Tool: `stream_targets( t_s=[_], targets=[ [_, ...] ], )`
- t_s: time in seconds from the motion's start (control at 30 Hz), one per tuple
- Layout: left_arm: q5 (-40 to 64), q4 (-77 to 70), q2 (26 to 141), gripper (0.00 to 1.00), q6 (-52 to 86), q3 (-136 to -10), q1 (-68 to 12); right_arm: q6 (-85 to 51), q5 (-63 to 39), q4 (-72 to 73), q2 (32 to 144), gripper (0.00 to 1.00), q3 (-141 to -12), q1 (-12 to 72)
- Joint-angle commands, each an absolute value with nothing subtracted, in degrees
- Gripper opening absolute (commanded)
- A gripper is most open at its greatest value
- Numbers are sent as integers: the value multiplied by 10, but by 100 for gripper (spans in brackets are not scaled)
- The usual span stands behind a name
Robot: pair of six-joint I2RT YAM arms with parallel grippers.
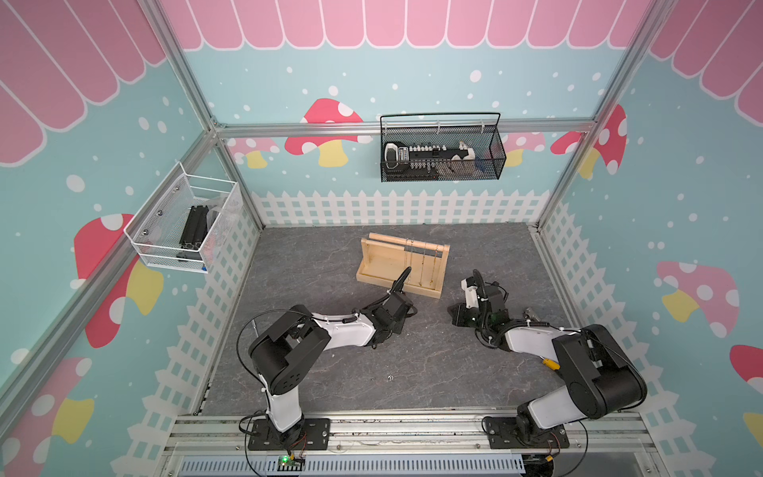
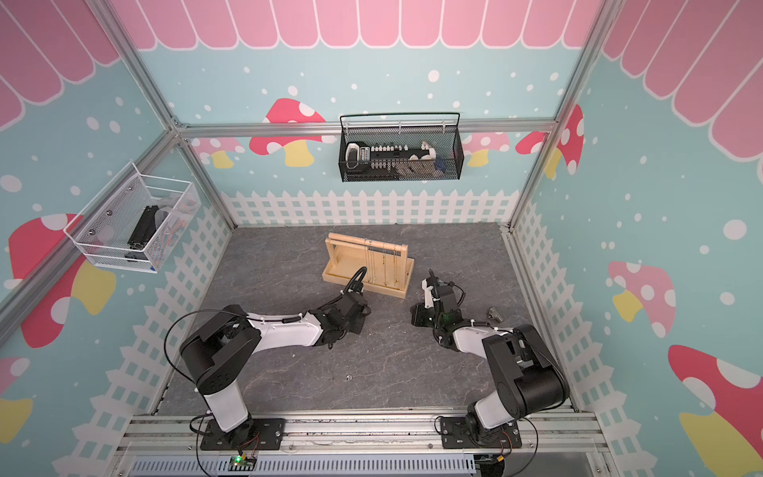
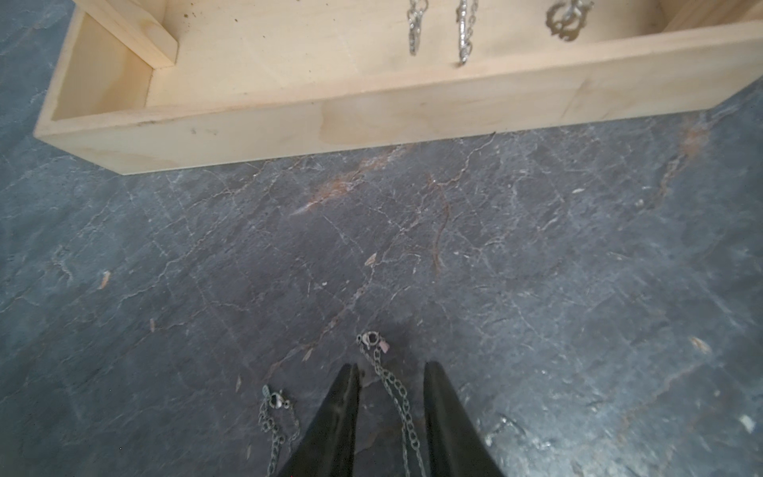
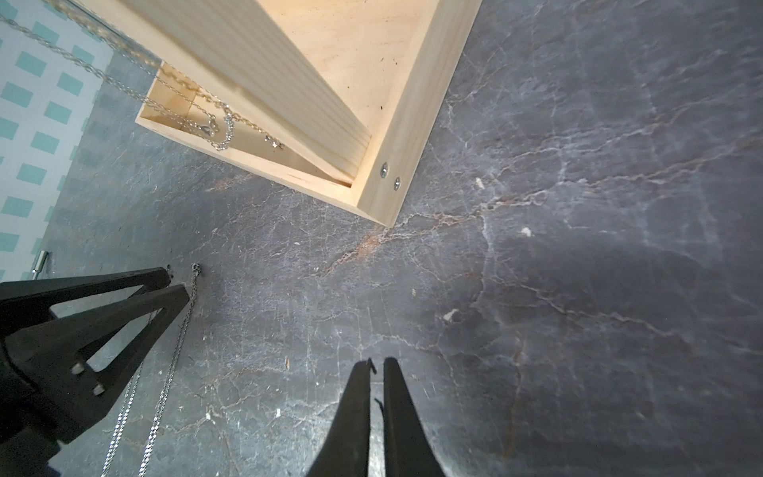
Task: Take the necklace off the jewelry display stand
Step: Place the necklace at the center of the board, then take off the necklace from the stand.
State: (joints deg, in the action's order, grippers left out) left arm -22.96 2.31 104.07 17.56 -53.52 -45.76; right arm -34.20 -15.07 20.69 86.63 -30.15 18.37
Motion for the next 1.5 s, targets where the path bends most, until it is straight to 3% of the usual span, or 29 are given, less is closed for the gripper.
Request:
stream_targets(
  t_s=[0.0, 0.13, 0.33, 0.57, 0.93, 1.47],
  targets=[
    [-229, 29, 1034, 29, 182, -546, -454, -350, -154, 218, 873, 11, -314, 181],
    [-154, -22, 939, 28, 189, -508, -454, -351, -156, 219, 873, 11, -314, 182],
    [-99, -159, 835, 36, 137, -469, -448, -352, -153, 218, 866, 11, -313, 181],
    [-51, -173, 875, 35, 116, -541, -409, -352, -151, 218, 868, 11, -311, 179],
    [-24, -173, 913, 25, 111, -602, -355, -352, -154, 216, 855, 11, -308, 172],
    [54, -179, 976, 23, 124, -666, -320, -351, -157, 214, 848, 11, -307, 164]
  ],
)
